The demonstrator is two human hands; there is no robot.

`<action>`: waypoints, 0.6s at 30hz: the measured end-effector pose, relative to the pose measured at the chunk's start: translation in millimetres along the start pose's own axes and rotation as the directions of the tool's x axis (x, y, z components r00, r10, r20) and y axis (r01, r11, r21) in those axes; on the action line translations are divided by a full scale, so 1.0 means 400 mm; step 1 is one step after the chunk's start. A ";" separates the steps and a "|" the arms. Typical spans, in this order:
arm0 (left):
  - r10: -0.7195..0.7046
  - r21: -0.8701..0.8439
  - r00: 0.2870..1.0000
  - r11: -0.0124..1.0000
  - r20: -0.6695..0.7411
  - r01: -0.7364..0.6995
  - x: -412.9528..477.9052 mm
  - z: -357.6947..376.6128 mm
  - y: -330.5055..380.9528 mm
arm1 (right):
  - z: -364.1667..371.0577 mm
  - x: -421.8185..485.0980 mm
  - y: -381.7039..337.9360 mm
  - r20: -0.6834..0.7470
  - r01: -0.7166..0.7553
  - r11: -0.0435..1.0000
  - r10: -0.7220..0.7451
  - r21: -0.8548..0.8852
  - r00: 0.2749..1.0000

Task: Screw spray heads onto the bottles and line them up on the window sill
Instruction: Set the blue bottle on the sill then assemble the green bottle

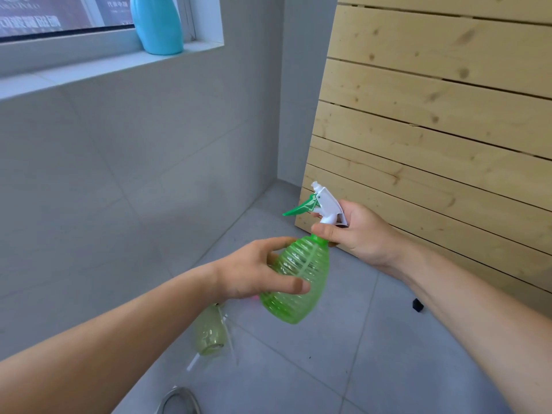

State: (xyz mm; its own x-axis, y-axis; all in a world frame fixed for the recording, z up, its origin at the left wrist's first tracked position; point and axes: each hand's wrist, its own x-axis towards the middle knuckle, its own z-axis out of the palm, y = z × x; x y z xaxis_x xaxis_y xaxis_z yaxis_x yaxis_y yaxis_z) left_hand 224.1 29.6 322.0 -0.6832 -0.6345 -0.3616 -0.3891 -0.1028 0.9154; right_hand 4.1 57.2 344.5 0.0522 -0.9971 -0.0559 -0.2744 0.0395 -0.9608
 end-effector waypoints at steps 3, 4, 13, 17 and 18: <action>-0.001 0.003 1.000 1.000 -0.003 0.001 -0.004 0.002 0.007 | 0.016 0.001 -0.003 -0.063 0.024 0.997 -0.029 -0.079 0.998; 0.004 0.004 1.000 1.000 -0.005 -0.004 -0.005 0.001 0.009 | 0.010 0.001 -0.008 -0.020 0.016 1.000 -0.016 -0.016 1.000; 0.021 -0.008 1.000 1.000 -0.006 -0.021 -0.004 0.005 0.018 | 0.007 0.006 -0.005 0.034 0.013 0.992 -0.018 0.125 0.999; 0.022 -0.019 1.000 1.000 -0.015 -0.022 -0.005 -0.005 0.017 | -0.006 0.007 -0.006 0.074 0.002 0.991 -0.012 0.135 0.997; 0.020 -0.021 1.000 1.000 -0.010 -0.020 -0.005 -0.003 0.016 | 0.003 0.010 -0.001 0.030 0.010 0.998 -0.012 0.064 0.999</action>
State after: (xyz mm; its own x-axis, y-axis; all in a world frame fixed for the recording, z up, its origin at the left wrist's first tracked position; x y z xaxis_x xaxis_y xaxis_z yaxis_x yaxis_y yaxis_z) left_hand 223.8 29.4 328.7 -0.6843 -0.6443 -0.3414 -0.3621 -0.1061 0.9261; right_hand 5.5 53.3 344.6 0.0840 -0.9951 -0.0527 -0.2118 0.0338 -0.9767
